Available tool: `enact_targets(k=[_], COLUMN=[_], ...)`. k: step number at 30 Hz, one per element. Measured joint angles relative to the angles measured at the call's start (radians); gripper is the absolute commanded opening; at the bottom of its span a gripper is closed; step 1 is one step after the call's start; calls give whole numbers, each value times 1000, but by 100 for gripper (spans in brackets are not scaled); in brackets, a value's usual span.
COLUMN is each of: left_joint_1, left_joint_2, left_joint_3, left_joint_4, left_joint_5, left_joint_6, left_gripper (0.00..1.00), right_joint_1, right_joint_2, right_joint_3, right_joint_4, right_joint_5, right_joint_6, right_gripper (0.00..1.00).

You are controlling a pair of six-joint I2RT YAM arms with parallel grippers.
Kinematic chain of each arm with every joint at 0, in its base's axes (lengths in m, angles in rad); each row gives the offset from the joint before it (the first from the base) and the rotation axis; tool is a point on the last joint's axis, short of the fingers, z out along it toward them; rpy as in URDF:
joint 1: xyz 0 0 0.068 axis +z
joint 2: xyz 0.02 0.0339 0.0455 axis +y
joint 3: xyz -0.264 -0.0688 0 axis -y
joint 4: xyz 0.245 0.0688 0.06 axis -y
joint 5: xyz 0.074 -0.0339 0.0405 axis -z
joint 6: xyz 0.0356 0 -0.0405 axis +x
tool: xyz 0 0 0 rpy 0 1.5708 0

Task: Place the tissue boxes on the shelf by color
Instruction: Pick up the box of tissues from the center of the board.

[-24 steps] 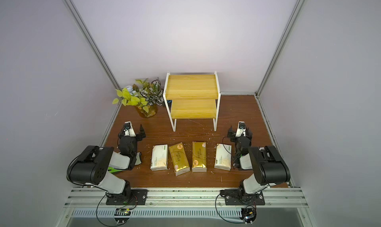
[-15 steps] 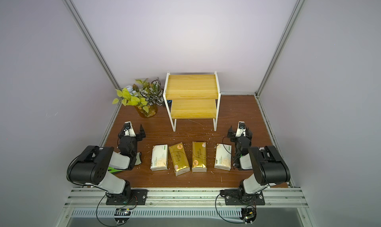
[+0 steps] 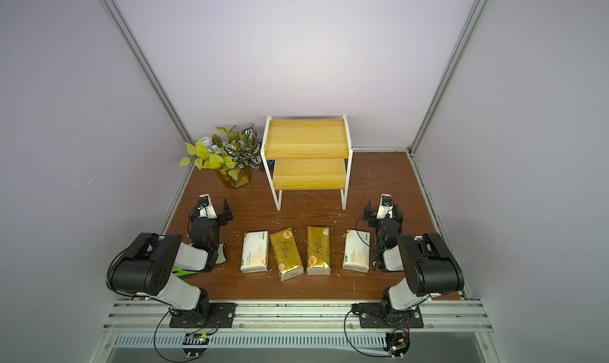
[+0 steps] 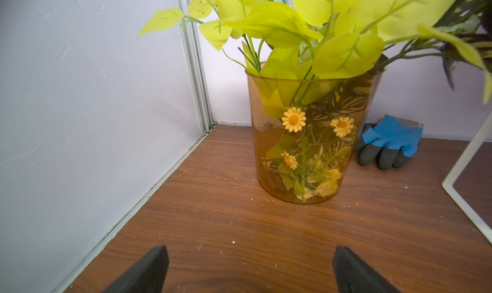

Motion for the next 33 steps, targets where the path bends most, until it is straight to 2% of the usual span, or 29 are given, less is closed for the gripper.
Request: enact_targets(k=[3,8,11,15,18,19,20,21,26,30,33], left_joint_1=[0,-5,-21,-59,-53,-49,-47,-46,-64,-95,-161], left_joint_2=[0,-7,-18,-12,-13,-13,-14,-18,-164,-310,-397], left_joint_3=[0,0,-8,-38,-16,-6,2,6,121,263,358], left_joint_4=[0,-13,-3,46,21,13,4,-4,-262,-425,-597], left_joint_5=[0,-30,-53,-93,-93,-90,-90,-93,-166,-180,-208], left_joint_6=[0,-2,5,23,23,22,22,23,40,60,32], left_gripper=[100,100,100,100,100,100,100,100,100,100,100], right_joint_1=[0,0,0,10,63,100,150,195,421,508,578], right_joint_2=[0,-22,-146,-344,-454,-479,-497,-508,-526,-513,-481], right_joint_3=[0,3,39,135,196,209,220,225,269,365,454], right_joint_4=[0,-39,-206,-408,-555,-607,-664,-711,-1035,-1285,-1423], right_joint_5=[1,12,27,41,36,29,24,16,19,57,99], right_joint_6=[5,8,13,85,169,193,220,246,325,389,437], right_gripper=[86,83,76,71,77,83,94,99,99,99,99])
